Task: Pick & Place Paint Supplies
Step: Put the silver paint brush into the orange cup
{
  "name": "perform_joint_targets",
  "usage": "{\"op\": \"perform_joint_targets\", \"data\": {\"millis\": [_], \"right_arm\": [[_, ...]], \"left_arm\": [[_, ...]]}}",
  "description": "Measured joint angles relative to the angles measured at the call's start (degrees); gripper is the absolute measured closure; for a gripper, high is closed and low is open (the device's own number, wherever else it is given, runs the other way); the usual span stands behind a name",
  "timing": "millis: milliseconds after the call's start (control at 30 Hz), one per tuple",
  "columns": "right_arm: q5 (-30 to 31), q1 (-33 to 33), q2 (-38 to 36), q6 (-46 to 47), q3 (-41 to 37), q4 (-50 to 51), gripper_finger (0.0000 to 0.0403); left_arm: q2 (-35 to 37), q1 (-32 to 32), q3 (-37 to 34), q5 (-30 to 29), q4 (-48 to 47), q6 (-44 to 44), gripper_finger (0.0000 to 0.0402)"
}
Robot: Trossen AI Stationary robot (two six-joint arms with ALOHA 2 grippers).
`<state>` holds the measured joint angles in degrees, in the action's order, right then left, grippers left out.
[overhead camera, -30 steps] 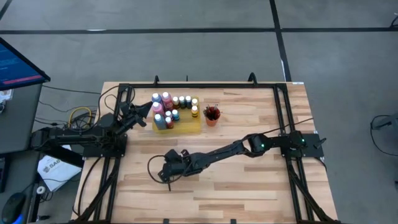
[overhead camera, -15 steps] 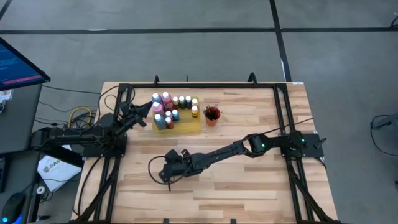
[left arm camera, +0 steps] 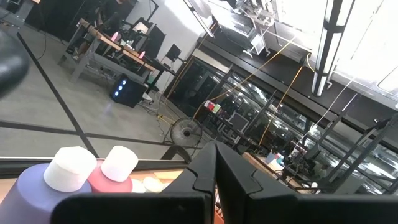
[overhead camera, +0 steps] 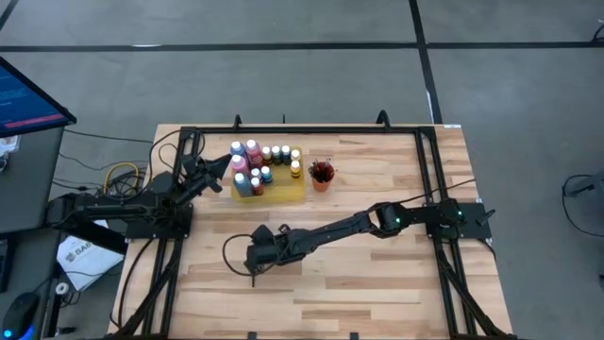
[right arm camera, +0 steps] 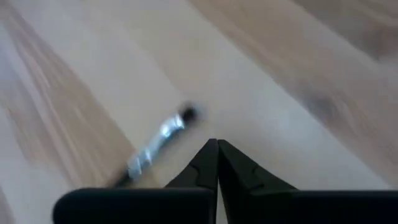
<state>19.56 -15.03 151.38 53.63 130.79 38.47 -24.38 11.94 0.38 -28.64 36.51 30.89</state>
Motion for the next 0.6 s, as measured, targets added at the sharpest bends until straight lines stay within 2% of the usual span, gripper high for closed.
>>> {"op": "perform_joint_targets", "data": {"millis": [100,200,333,600], "right_arm": [[-0.46,0.08,0.04,-0.08,3.9,8.76,0.0401],[-1.68,0.4,-2.87,-0.16,2.57,10.72,0.0401],[-8.93,1.27,-7.05,-1.08,2.78,10.57,0.0401],[-14.37,0.63,-15.25,-4.85,2.76,8.74,0.0362]], "left_arm": [[0.0,0.0,-0.01,-0.01,-0.01,0.0,0.04],[0.0,0.0,0.0,-0.01,-0.02,0.0,0.04],[0.0,0.0,-0.02,0.0,0.0,0.0,0.04],[0.0,0.0,-0.02,0.0,0.0,0.0,0.04]]}}
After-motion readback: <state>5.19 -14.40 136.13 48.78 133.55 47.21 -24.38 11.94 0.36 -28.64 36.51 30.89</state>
